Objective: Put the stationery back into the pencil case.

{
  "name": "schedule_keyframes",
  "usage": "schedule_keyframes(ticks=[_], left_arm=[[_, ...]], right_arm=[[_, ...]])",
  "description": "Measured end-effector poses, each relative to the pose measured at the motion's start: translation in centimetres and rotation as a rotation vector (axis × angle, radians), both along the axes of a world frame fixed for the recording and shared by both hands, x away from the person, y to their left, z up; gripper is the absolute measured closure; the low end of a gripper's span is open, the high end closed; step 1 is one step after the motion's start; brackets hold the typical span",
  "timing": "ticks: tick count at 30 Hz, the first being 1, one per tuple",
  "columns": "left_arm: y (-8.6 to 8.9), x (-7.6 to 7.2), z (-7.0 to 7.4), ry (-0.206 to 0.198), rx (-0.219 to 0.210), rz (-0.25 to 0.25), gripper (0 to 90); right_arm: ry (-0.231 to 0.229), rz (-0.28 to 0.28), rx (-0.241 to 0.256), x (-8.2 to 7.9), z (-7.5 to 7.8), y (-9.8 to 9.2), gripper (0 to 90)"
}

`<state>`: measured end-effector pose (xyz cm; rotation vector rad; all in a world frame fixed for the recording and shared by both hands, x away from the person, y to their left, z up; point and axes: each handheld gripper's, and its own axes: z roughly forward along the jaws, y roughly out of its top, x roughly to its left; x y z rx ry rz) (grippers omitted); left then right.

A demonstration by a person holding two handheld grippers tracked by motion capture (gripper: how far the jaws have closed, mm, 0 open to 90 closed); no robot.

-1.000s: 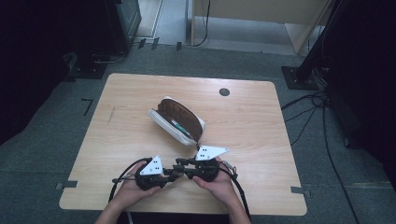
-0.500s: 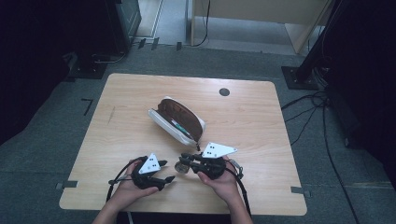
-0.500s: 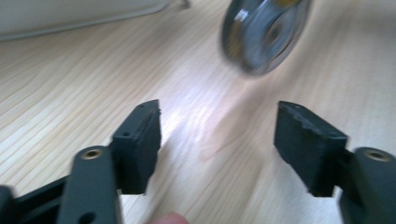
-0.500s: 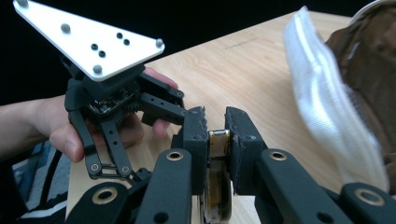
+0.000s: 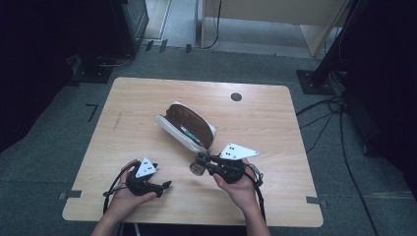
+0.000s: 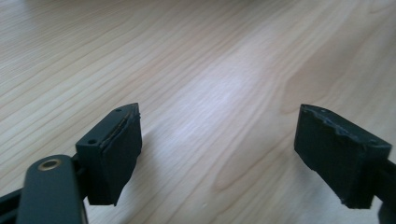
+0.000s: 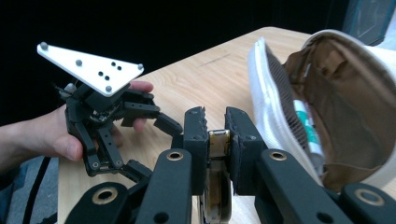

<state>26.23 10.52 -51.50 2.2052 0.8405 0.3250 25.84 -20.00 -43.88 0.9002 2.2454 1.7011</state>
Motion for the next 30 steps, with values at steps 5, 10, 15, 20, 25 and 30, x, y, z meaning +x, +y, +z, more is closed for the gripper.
schedule_keyframes(ticks=[5, 10, 15, 20, 25, 30], left_arm=[[1.2, 0.4, 0.0, 0.018, 0.011, 0.056, 13.4], [2.0, 0.6, -0.1, 0.012, 0.033, 0.113, 12.6], [3.0, 0.8, -0.1, 0.01, 0.063, 0.175, 11.5], [3.9, 1.1, -0.2, 0.014, 0.051, 0.238, 9.3], [4.3, 1.2, -0.4, 0.005, 0.049, 0.261, 6.5], [4.3, 1.3, -0.4, 0.011, 0.056, 0.261, 3.1]], right_arm=[[-0.007, -0.022, 0.004, 0.1, 0.9, -0.4, 79.7], [-0.015, -0.046, 0.008, 0.1, 1.7, -0.6, 79.7], [-0.022, -0.062, 0.009, 0.2, 2.4, -0.8, 79.7], [-0.032, -0.081, 0.021, 0.3, 3.2, -1.0, 79.7], [-0.048, -0.096, 0.028, 0.5, 4.3, -1.0, 79.7], [-0.064, -0.11, 0.024, 0.9, 5.3, -1.0, 79.7]])
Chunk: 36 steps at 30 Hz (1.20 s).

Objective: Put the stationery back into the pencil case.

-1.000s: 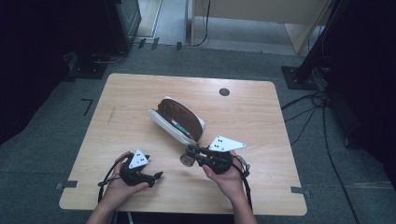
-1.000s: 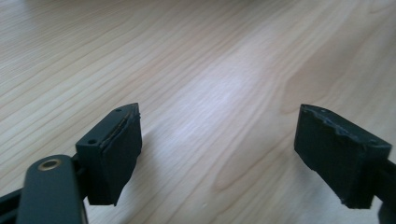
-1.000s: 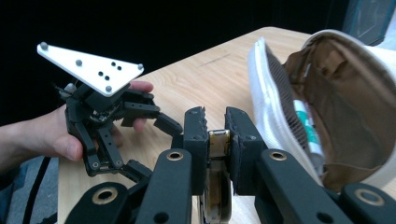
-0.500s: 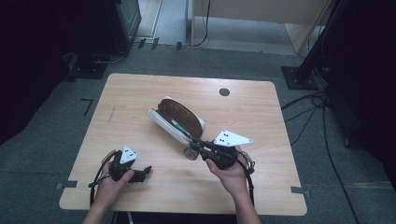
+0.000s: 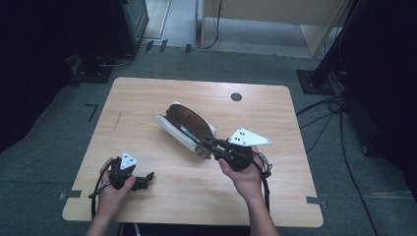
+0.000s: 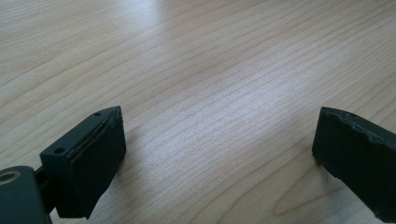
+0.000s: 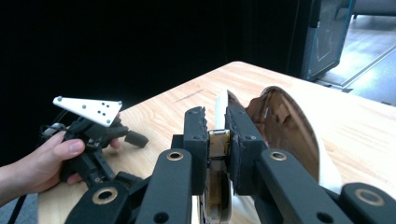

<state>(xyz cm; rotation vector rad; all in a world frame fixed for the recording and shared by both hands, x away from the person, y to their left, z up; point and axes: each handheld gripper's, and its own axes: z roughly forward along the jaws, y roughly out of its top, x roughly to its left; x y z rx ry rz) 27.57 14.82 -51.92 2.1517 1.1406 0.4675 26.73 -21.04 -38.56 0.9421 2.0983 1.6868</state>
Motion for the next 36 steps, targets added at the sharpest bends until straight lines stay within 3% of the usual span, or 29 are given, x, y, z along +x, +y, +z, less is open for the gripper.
schedule_keyframes(ticks=[11, 21, 27, 36], left_arm=[[-0.1, 0.0, 0.0, -0.001, -0.004, 0.001, 2.9], [-0.1, 0.0, 0.0, -0.002, -0.003, -0.003, 2.9], [-0.1, 0.0, 0.0, -0.001, -0.004, -0.007, 2.9], [-0.1, 0.0, 0.0, -0.001, -0.003, -0.009, 2.9]], right_arm=[[0.003, -0.026, 0.007, 1.8, 1.1, 0.0, 79.7], [-0.034, -0.073, -0.036, 3.9, 1.8, 0.7, 79.7], [-0.034, -0.101, -0.08, 5.3, 1.1, 1.2, 79.7], [-0.004, -0.116, -0.156, 6.8, -1.4, 2.5, 79.7]])
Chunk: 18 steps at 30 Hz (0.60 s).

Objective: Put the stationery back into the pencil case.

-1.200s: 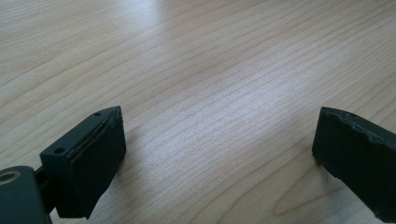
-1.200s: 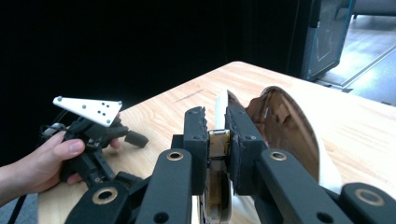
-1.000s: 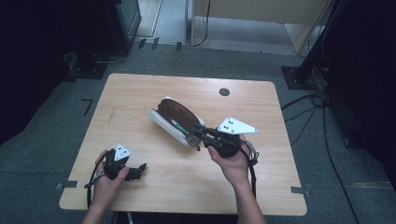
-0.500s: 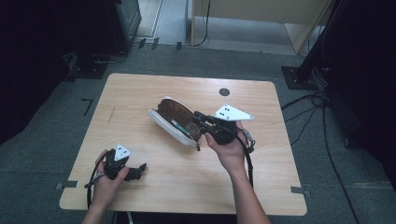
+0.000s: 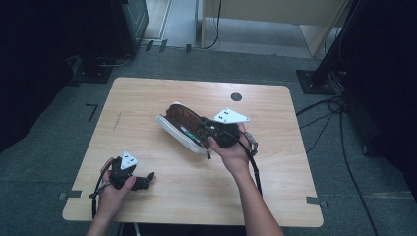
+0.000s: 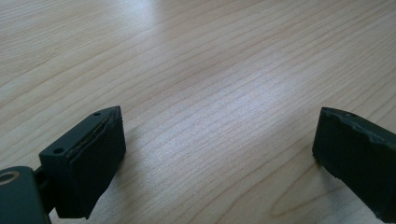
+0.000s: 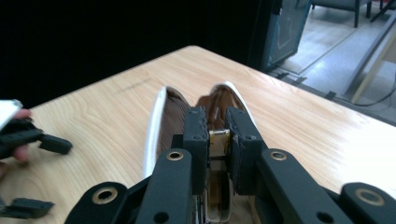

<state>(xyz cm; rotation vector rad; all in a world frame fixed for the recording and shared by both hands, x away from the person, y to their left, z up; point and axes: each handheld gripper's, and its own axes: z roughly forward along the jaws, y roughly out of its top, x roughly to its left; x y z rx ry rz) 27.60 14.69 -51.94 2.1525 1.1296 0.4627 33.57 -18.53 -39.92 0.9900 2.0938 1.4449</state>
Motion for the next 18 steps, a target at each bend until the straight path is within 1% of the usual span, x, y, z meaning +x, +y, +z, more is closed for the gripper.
schedule_keyframes(ticks=[5, 7, 12, 18], left_arm=[[0.0, 0.0, 0.0, 0.0, 0.001, -0.001, 2.9], [0.0, 0.0, 0.0, 0.0, 0.001, 0.0, 2.9], [0.0, 0.0, 0.0, 0.001, 0.001, -0.002, 2.9], [0.0, 0.0, 0.0, 0.001, 0.002, -0.004, 2.9]], right_arm=[[0.008, -0.028, -0.039, 0.7, -1.3, 0.4, 79.6], [0.011, -0.028, -0.063, 1.1, -2.0, 0.7, 79.6], [0.031, -0.032, -0.084, 1.5, -3.1, 1.1, 79.6], [0.056, -0.037, -0.123, 1.7, -4.5, 1.3, 79.5]])
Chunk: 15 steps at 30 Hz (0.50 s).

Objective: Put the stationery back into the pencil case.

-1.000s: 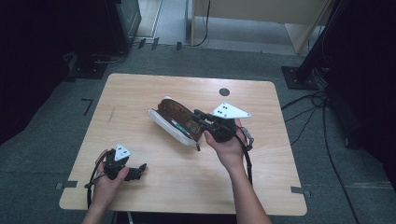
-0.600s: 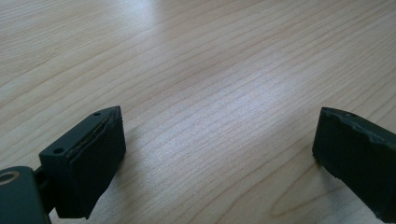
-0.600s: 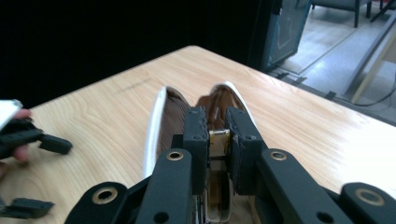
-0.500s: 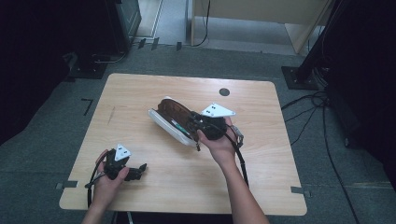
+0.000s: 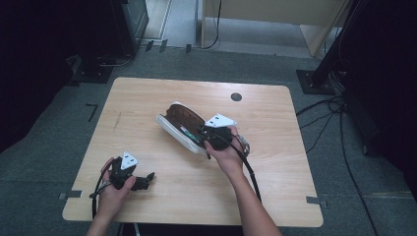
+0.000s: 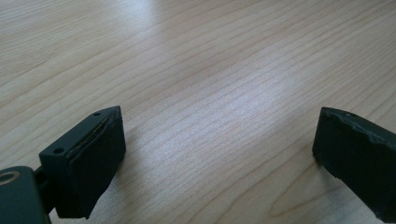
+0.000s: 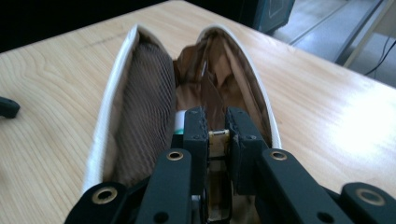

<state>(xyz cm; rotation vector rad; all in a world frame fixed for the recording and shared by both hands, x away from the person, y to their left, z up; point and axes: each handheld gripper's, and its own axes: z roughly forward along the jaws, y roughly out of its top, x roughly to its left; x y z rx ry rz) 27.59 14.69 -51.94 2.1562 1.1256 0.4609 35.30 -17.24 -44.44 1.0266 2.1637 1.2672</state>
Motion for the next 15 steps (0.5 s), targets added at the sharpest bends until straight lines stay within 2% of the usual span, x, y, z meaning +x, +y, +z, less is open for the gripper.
schedule_keyframes(ticks=[2, 6, 15], left_arm=[[0.0, 0.0, 0.0, 0.0, 0.0, 0.0, 2.9], [0.0, 0.0, 0.0, 0.002, 0.0, -0.005, 2.9], [0.0, 0.0, 0.0, 0.002, 0.0, -0.005, 2.9]], right_arm=[[0.007, -0.002, -0.002, 0.1, -0.4, 0.0, 79.5], [0.015, -0.003, -0.035, 0.3, -1.0, 0.4, 79.5], [-0.001, -0.017, -0.046, 0.8, -1.3, 1.0, 79.4]])
